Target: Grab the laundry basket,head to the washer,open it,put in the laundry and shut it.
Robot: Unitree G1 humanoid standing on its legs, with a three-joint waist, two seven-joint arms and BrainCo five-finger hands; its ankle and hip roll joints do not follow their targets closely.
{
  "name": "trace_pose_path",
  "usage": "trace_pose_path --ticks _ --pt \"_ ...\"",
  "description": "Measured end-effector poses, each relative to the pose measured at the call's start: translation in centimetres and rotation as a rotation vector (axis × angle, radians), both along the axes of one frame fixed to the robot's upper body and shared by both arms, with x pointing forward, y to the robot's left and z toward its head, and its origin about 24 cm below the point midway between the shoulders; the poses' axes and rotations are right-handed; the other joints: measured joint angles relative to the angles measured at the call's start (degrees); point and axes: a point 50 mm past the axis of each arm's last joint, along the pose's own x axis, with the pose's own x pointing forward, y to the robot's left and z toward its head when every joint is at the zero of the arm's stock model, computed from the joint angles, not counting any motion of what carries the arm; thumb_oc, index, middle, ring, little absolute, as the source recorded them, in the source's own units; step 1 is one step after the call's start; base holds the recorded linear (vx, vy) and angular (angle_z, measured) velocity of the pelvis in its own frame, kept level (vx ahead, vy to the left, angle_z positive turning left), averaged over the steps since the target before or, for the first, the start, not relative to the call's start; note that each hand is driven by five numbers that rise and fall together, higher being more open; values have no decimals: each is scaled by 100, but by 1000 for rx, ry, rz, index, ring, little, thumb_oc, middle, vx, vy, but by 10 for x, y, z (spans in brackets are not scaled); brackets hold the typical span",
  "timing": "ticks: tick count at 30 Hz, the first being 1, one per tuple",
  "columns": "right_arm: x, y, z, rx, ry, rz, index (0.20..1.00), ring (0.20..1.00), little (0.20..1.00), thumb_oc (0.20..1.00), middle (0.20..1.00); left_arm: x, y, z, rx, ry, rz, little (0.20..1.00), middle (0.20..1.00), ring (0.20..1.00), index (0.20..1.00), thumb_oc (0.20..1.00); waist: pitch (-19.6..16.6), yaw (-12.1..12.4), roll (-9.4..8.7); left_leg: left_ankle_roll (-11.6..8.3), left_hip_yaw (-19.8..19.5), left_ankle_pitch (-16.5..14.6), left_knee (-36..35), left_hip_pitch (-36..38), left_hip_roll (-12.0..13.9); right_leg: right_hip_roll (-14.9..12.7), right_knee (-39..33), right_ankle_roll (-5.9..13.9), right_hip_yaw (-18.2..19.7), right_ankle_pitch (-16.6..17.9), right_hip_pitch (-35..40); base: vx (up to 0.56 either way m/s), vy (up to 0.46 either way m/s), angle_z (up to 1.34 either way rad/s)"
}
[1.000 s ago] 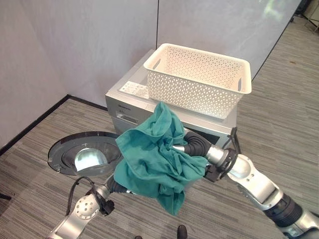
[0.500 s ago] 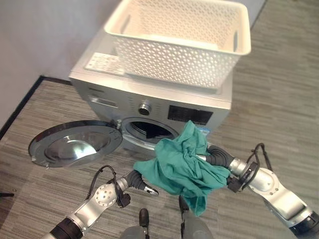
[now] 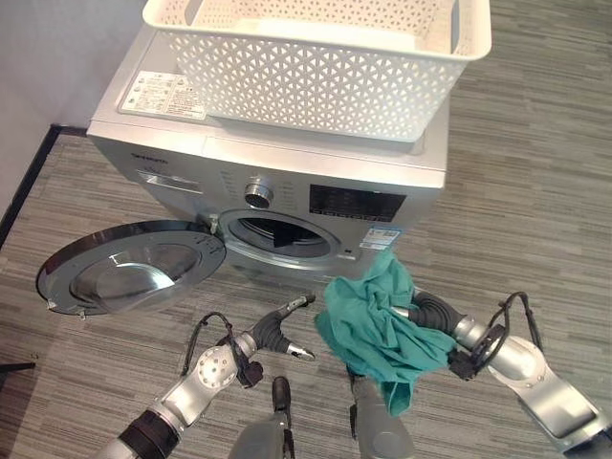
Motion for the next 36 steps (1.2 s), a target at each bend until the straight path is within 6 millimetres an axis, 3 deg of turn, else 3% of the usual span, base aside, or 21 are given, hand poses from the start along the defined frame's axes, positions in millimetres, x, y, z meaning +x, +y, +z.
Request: trace_pose_path --ticks 6,11,14,25,28,36 --pt "2 -35 5 -93 -57 -158 200 200 200 200 200 -9 0 6 -25 -1 -29 1000 1000 1000 1000 1000 4 1 6 -20 -104 25 1 -74 11 -19 -4 -5 -136 -19 -7 15 -17 11" --pt "5 -37 8 -109 -98 -186 200 200 200 200 200 -4 -6 12 -13 -23 -80 1000 1000 1000 1000 1000 5 3 13 -29 -201 49 2 -90 3 -40 -4 -6 -196 -19 7 7 -10 6" --pt "9 -29 8 -72 -115 -179 200 200 200 200 200 -1 -15 16 -6 -38 -126 1000 1000 1000 1000 1000 5 5 14 -35 -231 68 1 -95 4 -45 -4 -6 -243 -19 22 -6 -12 8" --pt "28 31 -1 130 -127 -89 200 200 200 200 200 9 -71 20 20 -87 -309 1000 1000 1000 1000 1000 -22 -2 66 -45 -302 131 2 -146 -25 -52 -3 -25 -306 -3 7 -8 -4 4" --pt "29 35 -3 178 -109 -98 200 200 200 200 200 11 -84 24 3 -102 -325 1000 1000 1000 1000 1000 -25 0 70 -51 -355 138 7 -182 -21 -49 -2 -28 -332 -2 -5 -3 -8 5" --pt "30 34 -3 243 -96 -137 200 200 200 200 200 14 -95 24 -38 -97 -276 1000 1000 1000 1000 1000 -25 1 71 -56 -375 146 11 -184 -22 -57 -2 -28 -373 -1 13 0 -4 2"
